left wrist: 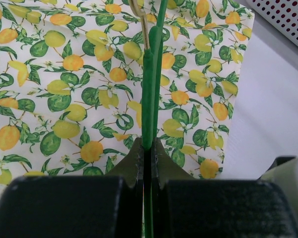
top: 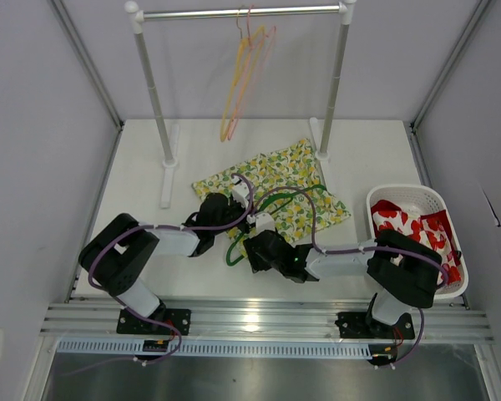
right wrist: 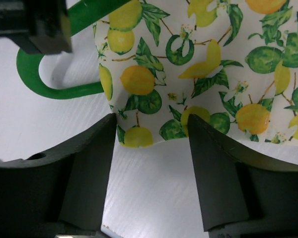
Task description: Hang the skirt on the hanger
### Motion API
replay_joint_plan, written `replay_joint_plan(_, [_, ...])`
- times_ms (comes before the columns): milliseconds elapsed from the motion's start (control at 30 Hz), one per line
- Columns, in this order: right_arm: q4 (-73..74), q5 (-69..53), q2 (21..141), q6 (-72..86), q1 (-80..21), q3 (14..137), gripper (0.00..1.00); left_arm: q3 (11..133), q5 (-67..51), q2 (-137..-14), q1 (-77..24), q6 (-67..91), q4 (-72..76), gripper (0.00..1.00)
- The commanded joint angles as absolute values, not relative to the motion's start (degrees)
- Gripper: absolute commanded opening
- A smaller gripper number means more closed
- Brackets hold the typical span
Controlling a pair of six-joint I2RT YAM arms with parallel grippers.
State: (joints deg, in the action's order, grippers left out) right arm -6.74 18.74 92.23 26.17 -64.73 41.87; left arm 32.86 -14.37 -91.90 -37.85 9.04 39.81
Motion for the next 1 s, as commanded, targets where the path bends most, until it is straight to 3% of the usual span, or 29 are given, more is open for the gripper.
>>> replay_joint_plan(0, [-8.9,24.3,95.0,25.3,-66.4,45.2,0.6,32.3,-16.5,-94.8,-37.8,6.3,32.3,0.0])
replay_joint_plan(200, [-6.2,24.5,94.6,26.9,-66.6,45.5,0.21,32.6,-16.3,-95.0,-37.7,6.4,32.3,0.0])
replay_joint_plan(267, [-4.7,23.5,93.6,27.2,-66.7,45.5,0.18,32.6,-15.5,-94.9,-37.5,6.6,32.4,0.0])
replay_joint_plan(967, [10.6,20.7,81.1,34.0,-73.3,42.1,0.16,35.2,-7.7,-95.2,-34.5,9.2,29.8,0.0])
